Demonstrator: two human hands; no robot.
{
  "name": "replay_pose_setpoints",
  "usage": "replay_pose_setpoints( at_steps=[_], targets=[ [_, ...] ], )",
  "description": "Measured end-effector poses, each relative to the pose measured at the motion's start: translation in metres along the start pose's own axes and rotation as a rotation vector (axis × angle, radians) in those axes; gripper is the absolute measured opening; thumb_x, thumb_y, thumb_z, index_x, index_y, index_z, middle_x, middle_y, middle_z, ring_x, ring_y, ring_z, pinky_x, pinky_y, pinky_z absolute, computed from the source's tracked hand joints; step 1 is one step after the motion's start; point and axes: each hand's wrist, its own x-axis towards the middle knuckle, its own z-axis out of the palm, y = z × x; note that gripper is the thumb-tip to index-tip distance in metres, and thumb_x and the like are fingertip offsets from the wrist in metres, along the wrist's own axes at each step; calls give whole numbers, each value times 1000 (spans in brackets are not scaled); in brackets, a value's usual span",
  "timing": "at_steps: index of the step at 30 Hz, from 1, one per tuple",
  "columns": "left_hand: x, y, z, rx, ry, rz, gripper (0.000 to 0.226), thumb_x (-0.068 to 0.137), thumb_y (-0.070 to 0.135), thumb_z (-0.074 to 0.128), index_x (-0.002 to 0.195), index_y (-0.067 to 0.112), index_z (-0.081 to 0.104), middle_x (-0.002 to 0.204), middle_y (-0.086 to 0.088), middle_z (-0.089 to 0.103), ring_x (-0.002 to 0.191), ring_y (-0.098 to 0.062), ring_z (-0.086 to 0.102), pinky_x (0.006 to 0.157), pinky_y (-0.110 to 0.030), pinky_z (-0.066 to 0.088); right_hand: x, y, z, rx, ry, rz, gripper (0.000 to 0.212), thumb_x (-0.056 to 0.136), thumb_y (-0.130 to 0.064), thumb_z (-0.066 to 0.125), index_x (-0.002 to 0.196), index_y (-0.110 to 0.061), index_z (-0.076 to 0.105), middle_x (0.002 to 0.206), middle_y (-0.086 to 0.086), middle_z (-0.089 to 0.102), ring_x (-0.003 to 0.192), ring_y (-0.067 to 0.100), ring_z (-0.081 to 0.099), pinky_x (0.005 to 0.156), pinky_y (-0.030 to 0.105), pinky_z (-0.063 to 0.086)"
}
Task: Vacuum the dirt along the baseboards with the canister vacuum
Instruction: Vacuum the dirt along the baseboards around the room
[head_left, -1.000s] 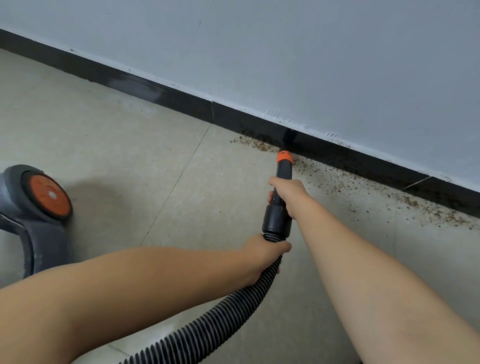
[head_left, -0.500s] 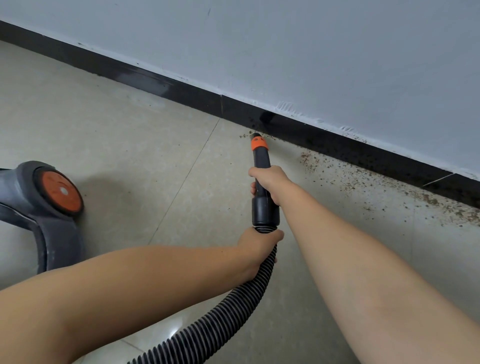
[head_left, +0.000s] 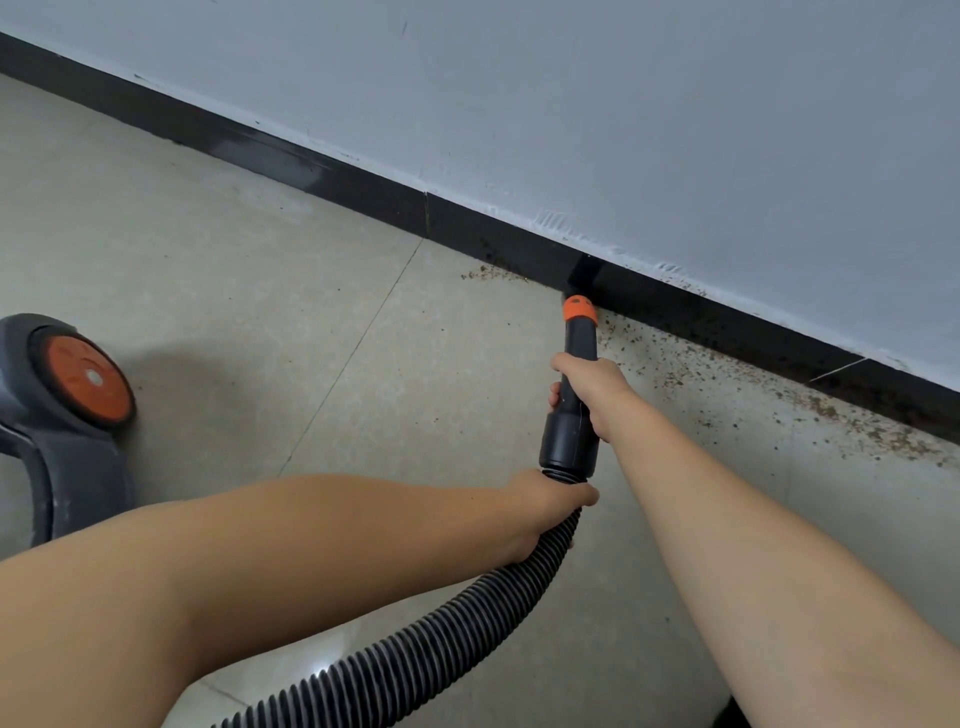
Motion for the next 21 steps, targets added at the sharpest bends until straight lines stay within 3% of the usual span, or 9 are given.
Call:
replay_pose_setpoints(
  at_steps=[9, 21],
  targets=[
    [4, 4, -14, -82, 82, 33, 14, 86, 14, 65, 87, 9, 52, 70, -8, 50, 55, -20, 50, 57, -28, 47, 3, -14, 28, -38, -139, -25, 13, 84, -10, 58, 91, -9, 47, 58, 8, 54, 40, 18, 52, 47, 27, 50],
    [12, 13, -30, -156, 144, 48, 14, 88, 14, 63, 93, 7, 52, 69, -8, 50, 54, -21, 50, 50, -25, 45, 14, -28, 60, -150, -207, -63, 12, 84, -9, 58, 90, -10, 48, 61, 8, 55, 40, 16, 52, 46, 26, 50]
  ],
)
